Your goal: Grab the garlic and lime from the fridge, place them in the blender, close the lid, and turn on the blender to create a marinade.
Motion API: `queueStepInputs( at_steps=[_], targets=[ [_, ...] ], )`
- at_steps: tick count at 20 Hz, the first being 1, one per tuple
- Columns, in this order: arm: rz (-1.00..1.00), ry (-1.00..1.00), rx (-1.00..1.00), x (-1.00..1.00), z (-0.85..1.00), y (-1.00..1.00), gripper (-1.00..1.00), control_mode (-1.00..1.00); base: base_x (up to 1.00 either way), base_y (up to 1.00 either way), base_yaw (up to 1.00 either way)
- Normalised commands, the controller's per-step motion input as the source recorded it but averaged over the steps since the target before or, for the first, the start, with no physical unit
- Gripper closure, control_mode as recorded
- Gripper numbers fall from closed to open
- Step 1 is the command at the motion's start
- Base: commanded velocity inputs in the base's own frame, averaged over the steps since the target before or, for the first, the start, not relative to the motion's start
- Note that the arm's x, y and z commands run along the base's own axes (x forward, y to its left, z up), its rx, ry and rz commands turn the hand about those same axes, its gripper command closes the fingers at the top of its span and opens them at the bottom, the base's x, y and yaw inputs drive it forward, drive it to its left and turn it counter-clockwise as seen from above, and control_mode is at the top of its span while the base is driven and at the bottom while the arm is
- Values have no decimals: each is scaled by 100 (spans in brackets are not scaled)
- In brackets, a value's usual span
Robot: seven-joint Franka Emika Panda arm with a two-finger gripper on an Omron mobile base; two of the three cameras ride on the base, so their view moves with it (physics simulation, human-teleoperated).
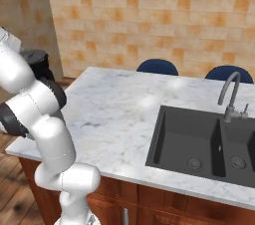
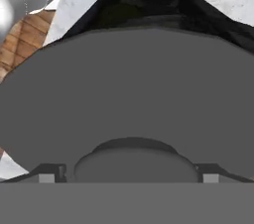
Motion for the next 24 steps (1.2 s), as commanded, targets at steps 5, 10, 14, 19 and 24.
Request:
queueStepInputs(
  at_steps=[5,10,14,19,24],
  targets=[
    [11,-14,7,-15,0,-47,-100,-100,0,0,0],
    [17,-9,16,0,-1,-61,-100,-100,0,0,0],
    [18,-2,12,0,-3,-25,-100,-100,0,0,0],
    [15,0,1,0,-3,22,-100,-100,0,0,0],
    [9,0,0,0,0,33,-100,-100,0,0,0]
  ],
)
